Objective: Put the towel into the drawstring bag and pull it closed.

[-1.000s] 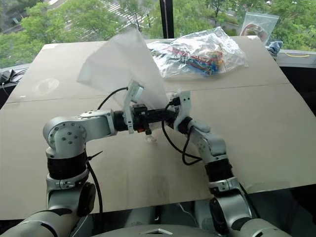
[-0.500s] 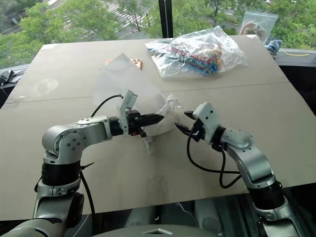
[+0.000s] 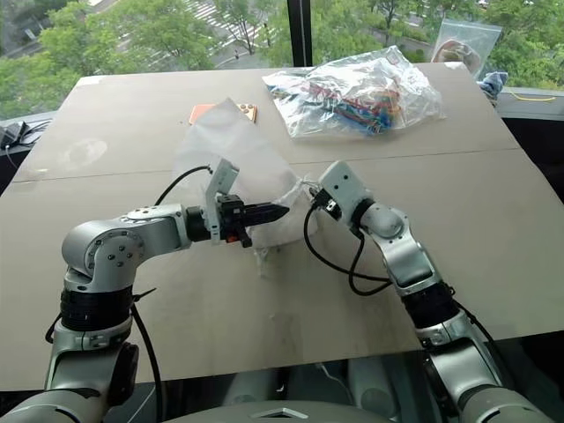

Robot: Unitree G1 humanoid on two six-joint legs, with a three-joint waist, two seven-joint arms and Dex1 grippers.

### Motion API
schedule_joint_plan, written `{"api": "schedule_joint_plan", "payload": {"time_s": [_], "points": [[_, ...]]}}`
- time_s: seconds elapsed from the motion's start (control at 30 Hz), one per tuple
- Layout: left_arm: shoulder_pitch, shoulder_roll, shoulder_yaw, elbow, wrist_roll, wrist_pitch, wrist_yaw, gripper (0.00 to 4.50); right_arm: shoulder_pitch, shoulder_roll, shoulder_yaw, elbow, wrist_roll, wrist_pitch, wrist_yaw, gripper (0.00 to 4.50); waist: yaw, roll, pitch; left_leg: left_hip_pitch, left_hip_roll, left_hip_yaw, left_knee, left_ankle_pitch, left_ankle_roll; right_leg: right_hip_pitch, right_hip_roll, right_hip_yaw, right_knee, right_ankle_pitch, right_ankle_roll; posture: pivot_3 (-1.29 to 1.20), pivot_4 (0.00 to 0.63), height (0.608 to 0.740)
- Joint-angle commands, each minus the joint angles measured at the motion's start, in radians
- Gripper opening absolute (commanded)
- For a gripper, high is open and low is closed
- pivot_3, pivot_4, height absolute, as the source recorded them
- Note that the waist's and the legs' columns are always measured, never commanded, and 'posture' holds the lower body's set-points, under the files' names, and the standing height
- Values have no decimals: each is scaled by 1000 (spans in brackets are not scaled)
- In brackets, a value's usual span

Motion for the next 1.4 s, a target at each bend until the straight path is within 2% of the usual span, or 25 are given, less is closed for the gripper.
{"api": "schedule_joint_plan", "payload": {"time_s": [0.03,0.07,0.1,0.27,0.5,0.6,0.67,0.77,0.87,0.97,1.03,1.17,1.4], "points": [[-4,14,22,-41,-23,-10,-9,0,-18,8,-20,-5,-7,-38,-5,853,-1,0,0,0,0,0,0,0,0,0,0,0,0,0,0,0,150,740],[-4,17,22,-39,-20,-15,-10,0,-15,7,-25,-11,-5,-34,0,306,-1,0,0,0,0,0,0,0,0,0,0,0,0,0,0,0,150,740],[-4,14,27,-34,-21,-23,-13,0,-7,1,-28,-20,-4,-32,5,17,-1,0,0,0,0,0,0,0,0,0,0,0,0,0,0,0,150,740],[11,-16,41,-14,-5,-128,-43,0,14,-21,-37,-52,-5,-20,14,17,-1,0,0,0,0,0,0,0,0,0,0,0,0,0,0,0,150,740],[-29,19,110,126,-18,-159,-87,0,47,-66,-64,-133,-16,26,7,17,-2,0,0,0,0,0,0,0,0,0,0,0,1,0,0,0,150,740],[-34,53,146,146,-70,-134,-146,881,62,-84,-77,-166,-22,46,2,0,-3,0,0,0,0,0,0,0,0,0,0,0,1,0,0,0,150,740],[-16,88,153,168,-36,-161,-154,1850,65,-86,-78,-187,-24,60,-2,0,-3,0,0,0,0,0,0,0,0,-1,0,-1,1,0,0,0,150,740],[41,184,197,240,-57,-123,-237,3282,63,-77,-84,-219,-25,84,-7,0,-8,0,0,0,0,0,0,0,0,-1,1,0,1,0,0,0,150,740],[178,307,181,217,-31,-148,-376,3282,65,-69,-84,-234,-25,95,-8,0,-14,0,0,0,1,1,-1,0,1,-3,1,1,2,0,-1,0,150,740],[312,364,141,113,-2,-209,-449,3282,69,-64,-76,-240,-27,98,-2,0,-13,1,0,-1,1,2,-3,0,0,-5,1,2,2,-1,-1,0,150,740],[346,357,117,64,21,-247,-444,3282,71,-62,-73,-241,-25,97,3,0,3,0,1,-2,0,1,-2,0,0,-5,0,1,1,-1,-1,0,150,740],[404,279,18,-41,125,-363,-369,3282,76,-64,-64,-243,-28,96,21,0,15,1,0,-3,0,1,-1,0,0,-4,-1,0,1,-1,-1,0,150,740],[342,131,-112,-45,188,-356,-238,3282,73,-70,-54,-243,-37,92,42,0,18,0,0,-2,0,0,-1,0,1,-4,0,0,3,-1,-1,0,150,740]]}}
